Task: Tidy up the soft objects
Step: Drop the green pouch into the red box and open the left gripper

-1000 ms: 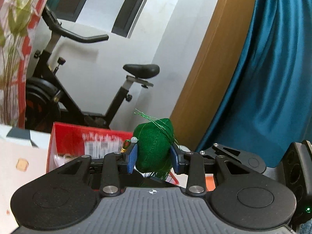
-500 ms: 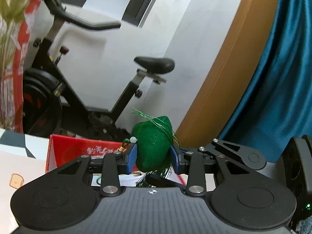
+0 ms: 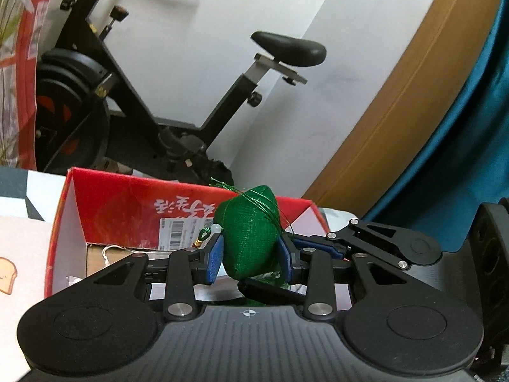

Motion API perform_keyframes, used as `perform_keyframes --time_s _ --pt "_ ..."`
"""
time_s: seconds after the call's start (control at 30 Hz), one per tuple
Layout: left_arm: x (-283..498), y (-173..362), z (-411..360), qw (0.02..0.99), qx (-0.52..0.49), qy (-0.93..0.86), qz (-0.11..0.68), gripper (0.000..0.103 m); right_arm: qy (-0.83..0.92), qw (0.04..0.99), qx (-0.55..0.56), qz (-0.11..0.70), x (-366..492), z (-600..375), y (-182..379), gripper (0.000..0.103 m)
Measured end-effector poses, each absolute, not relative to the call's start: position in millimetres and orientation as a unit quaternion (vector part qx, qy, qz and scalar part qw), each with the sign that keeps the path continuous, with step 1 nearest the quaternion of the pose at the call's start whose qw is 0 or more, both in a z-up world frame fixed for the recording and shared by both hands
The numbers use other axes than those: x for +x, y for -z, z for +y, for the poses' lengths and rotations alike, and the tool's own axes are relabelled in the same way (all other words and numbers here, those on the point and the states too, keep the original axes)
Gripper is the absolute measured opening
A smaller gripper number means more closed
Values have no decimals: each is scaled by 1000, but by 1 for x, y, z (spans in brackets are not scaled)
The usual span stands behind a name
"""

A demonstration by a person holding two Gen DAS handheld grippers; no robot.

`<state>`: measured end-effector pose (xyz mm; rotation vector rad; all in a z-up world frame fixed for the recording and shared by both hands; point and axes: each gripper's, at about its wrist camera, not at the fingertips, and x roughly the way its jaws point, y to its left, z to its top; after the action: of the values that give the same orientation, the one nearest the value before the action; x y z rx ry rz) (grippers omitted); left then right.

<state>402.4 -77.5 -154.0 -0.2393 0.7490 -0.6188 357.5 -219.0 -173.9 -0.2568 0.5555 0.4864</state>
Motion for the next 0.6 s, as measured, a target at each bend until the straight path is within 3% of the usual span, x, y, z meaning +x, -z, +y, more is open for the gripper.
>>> perform_keyframes --time_s 0.1,0.2,0.27,0.33,0.53,0.6 --pt "407 158 -79 880 -106 294 359 39 -225 924 -114 286 365 -220 179 45" --pt "404 155 -80 889 -87 284 350 39 -207 929 -100 289 366 -224 178 56" --pt "402 151 -73 893 -87 275 344 41 -198 934 -86 285 364 -229 175 57" --pt "396 145 -67 902 -80 263 334 43 -185 939 -75 281 358 -236 171 69" --pt "350 118 -40 931 -41 226 282 84 -153 959 -22 236 323 -263 155 101" --pt "329 112 -30 940 -37 213 264 99 -144 964 -2 221 307 -271 152 103"
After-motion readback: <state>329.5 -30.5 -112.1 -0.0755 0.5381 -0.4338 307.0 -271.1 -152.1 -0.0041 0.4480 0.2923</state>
